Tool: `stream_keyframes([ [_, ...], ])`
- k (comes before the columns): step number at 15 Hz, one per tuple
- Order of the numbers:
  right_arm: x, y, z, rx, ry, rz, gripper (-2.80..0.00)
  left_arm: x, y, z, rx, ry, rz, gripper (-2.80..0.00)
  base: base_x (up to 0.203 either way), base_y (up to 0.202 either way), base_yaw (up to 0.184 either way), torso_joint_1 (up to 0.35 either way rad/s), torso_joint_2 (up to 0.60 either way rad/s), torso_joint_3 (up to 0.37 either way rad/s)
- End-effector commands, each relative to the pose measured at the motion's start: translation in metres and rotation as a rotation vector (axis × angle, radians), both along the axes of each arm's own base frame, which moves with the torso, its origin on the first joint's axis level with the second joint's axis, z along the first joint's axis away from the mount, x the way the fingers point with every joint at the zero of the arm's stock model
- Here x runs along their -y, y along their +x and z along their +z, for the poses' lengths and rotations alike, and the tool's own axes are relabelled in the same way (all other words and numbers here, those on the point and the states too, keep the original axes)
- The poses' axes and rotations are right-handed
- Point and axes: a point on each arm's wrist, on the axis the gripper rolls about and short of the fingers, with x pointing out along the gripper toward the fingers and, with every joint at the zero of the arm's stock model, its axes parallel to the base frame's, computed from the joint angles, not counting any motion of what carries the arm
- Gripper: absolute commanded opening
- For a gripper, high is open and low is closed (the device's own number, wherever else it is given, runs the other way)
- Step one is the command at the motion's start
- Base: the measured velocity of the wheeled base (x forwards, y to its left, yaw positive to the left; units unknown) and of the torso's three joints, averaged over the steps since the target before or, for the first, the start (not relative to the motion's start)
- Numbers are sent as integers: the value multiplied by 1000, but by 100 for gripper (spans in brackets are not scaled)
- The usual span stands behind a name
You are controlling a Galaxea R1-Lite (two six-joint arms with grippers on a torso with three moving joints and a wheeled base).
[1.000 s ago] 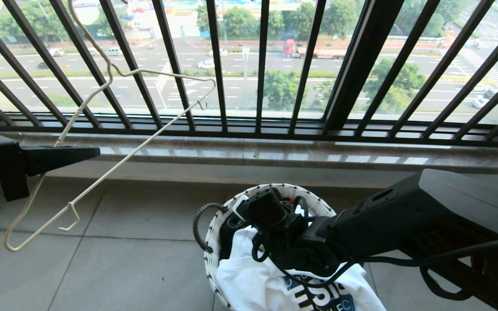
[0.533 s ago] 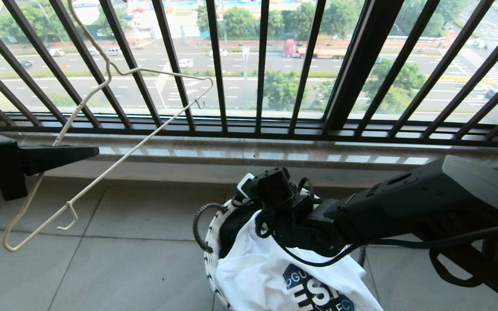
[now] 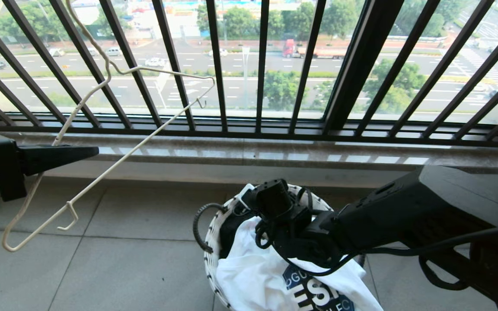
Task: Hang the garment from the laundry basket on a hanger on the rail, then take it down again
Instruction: Pick up clothes from the basket
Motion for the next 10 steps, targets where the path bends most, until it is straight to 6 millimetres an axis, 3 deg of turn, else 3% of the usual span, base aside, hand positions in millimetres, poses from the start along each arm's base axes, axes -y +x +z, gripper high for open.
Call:
stream_keyframes([
  [1,-2,-6,-15,-30,-31,9,0,0,1,-1,-4,-1,-3,-280,0,0,0,0,0,0],
  [10,-3,-23,-23,44,-38,-16,0,0,-2,1,5,-1,0,-280,0,0,0,0,0,0],
])
